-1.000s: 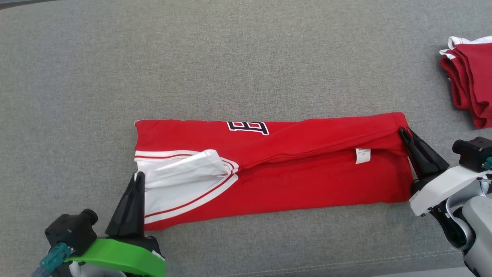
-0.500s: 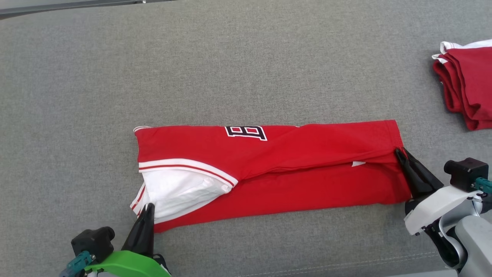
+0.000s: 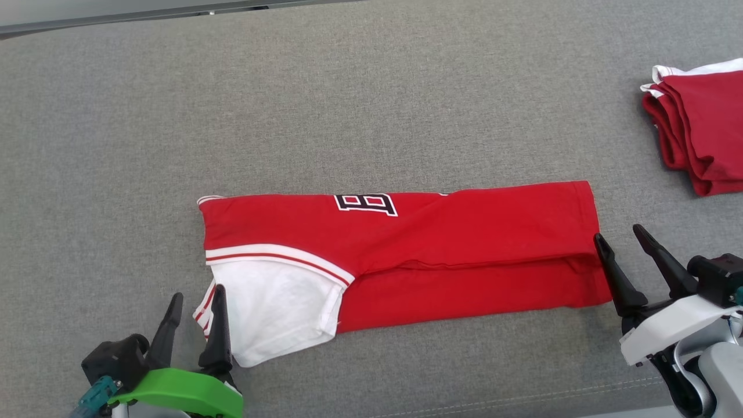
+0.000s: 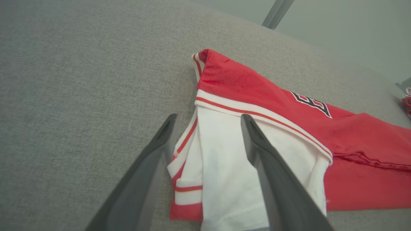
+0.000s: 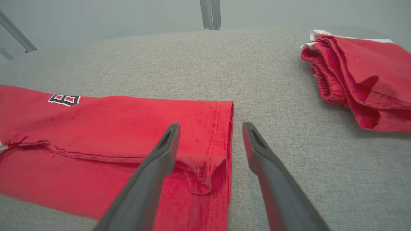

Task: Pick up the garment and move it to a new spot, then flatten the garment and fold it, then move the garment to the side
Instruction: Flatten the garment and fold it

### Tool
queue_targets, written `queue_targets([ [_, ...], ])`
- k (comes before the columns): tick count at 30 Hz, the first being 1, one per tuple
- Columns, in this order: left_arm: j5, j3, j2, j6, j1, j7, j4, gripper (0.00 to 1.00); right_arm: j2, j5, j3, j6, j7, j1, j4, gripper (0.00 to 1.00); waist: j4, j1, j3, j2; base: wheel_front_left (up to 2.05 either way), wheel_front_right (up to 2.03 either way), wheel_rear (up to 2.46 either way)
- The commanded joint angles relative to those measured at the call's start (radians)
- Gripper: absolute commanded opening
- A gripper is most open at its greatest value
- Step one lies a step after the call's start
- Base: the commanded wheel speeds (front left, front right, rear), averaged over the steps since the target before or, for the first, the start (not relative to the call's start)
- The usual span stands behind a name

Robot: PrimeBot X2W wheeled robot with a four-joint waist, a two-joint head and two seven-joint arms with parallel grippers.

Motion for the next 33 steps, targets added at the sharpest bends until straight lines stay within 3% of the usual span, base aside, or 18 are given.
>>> queue_targets([
  [1,0.013,0.008,0.003,0.008,-0.018,-0.009,-0.006,1.0,0.005,-0.005,-0.009,-0.001,-0.003,0.019,-0.008,1.0,-0.001,0.0,0.004,0.0001,0.0,0.0,0.0],
  [7,0.042,0.023,0.012,0.023,-0.033,-0.032,-0.054,1.0,0.042,-0.025,-0.083,-0.001,-0.003,0.068,-0.05,1.0,-0.009,0.0,0.001,0.0001,0.0,0.0,0.0],
  [16,0.068,0.002,0.002,0.023,-0.073,-0.027,-0.109,1.0,0.047,-0.005,-0.117,-0.001,-0.003,0.103,-0.03,1.0,-0.012,0.0,-0.054,0.0001,0.0,0.0,0.0],
  [25,0.076,-0.007,-0.017,0.042,-0.091,-0.033,-0.125,1.0,0.052,0.025,-0.136,-0.001,0.059,0.061,0.059,1.0,0.022,0.0,-0.108,0.0001,0.0,0.0,0.0],
  [33,0.073,-0.008,-0.033,0.044,-0.076,-0.04,-0.12,1.0,0.096,0.033,-0.162,-0.001,0.154,-0.028,0.183,1.0,0.091,0.0,-0.122,0.0001,0.0,0.0,0.0],
])
